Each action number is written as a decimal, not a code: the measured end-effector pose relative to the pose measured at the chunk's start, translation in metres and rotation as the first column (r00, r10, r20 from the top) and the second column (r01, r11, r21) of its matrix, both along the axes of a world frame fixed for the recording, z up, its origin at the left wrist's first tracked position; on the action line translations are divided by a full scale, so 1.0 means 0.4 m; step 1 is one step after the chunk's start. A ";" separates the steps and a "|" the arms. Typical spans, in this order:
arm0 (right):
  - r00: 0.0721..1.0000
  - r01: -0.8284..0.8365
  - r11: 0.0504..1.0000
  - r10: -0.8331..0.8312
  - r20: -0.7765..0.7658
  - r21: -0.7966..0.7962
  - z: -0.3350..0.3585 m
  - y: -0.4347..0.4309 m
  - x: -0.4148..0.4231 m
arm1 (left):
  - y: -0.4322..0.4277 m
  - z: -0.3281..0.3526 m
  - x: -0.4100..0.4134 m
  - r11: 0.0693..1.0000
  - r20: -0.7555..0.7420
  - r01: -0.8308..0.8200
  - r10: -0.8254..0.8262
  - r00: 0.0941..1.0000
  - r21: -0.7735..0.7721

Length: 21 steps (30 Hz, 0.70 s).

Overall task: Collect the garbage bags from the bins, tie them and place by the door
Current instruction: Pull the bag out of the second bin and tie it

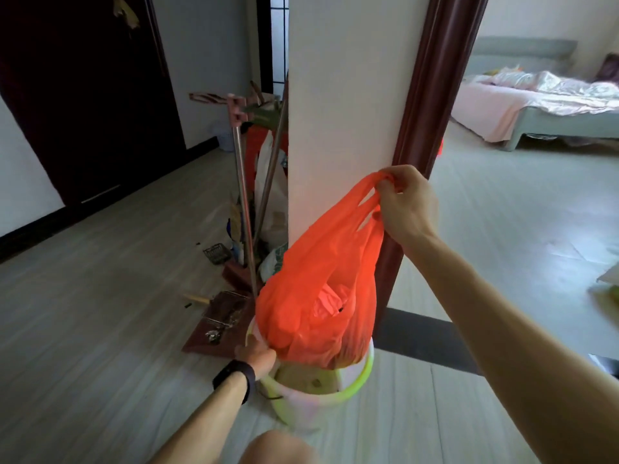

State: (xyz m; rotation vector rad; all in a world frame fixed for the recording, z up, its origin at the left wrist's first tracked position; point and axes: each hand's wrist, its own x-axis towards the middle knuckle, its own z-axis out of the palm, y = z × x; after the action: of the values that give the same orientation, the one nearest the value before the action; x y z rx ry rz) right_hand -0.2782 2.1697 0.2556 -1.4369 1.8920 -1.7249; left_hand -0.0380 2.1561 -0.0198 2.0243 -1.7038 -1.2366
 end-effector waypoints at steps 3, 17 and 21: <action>0.998 0.058 0.995 -0.060 -0.020 -0.085 0.066 0.023 -0.028 | -0.030 0.121 -0.028 0.963 0.089 0.176 -0.161 0.983 -0.204; 0.980 0.187 0.981 -0.190 -0.065 -0.053 0.196 0.289 -0.264 | 0.085 0.481 -0.425 0.821 -0.260 0.259 -0.433 0.863 -0.508; 0.983 0.182 0.970 -0.174 -0.062 0.158 0.041 0.322 -0.310 | 0.141 0.411 -0.535 0.764 -0.245 0.448 -0.597 0.764 -0.464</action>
State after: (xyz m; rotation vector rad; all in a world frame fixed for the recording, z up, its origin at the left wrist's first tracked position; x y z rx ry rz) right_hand -0.4022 2.2983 0.2720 -1.2938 2.1919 -1.5759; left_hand -0.2521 2.2124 0.1445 1.0081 -2.1734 -1.2111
